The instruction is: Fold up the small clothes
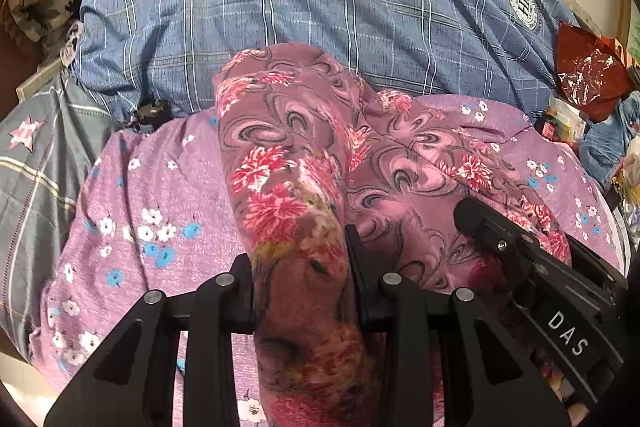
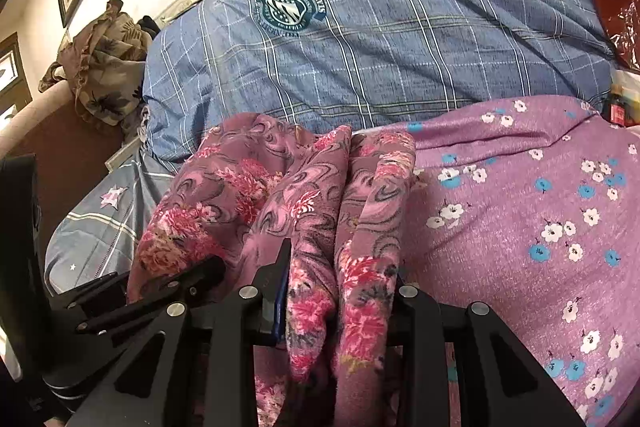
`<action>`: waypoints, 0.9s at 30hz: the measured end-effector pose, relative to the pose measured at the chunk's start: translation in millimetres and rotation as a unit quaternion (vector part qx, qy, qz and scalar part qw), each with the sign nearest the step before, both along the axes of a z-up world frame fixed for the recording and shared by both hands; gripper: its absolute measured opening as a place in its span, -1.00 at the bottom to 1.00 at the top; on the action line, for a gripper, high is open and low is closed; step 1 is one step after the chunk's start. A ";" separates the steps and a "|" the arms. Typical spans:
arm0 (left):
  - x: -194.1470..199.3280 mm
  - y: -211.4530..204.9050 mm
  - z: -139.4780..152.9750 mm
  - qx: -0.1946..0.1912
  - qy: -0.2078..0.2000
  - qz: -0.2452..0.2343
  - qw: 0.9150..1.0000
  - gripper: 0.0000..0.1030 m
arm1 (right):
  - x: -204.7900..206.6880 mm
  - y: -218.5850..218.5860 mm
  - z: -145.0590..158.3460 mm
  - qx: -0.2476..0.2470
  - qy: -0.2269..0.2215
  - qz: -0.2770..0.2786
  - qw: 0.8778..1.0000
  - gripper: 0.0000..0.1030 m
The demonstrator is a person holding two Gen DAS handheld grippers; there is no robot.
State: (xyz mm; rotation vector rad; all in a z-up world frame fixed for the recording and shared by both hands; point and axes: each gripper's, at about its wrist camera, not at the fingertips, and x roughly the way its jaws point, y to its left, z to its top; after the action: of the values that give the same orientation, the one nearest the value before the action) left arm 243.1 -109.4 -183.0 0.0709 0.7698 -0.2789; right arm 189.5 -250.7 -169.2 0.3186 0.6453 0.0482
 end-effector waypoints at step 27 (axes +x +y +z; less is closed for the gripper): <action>19.5 9.2 -53.4 0.028 0.038 0.039 0.998 0.38 | 37.3 3.2 -58.7 -0.015 0.137 -0.021 0.990 -0.04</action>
State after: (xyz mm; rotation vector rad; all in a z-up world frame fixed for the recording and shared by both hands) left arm 262.6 -100.3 -236.4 0.0830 0.8549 -0.1868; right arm 226.8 -247.5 -227.9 0.3128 0.9108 -0.0454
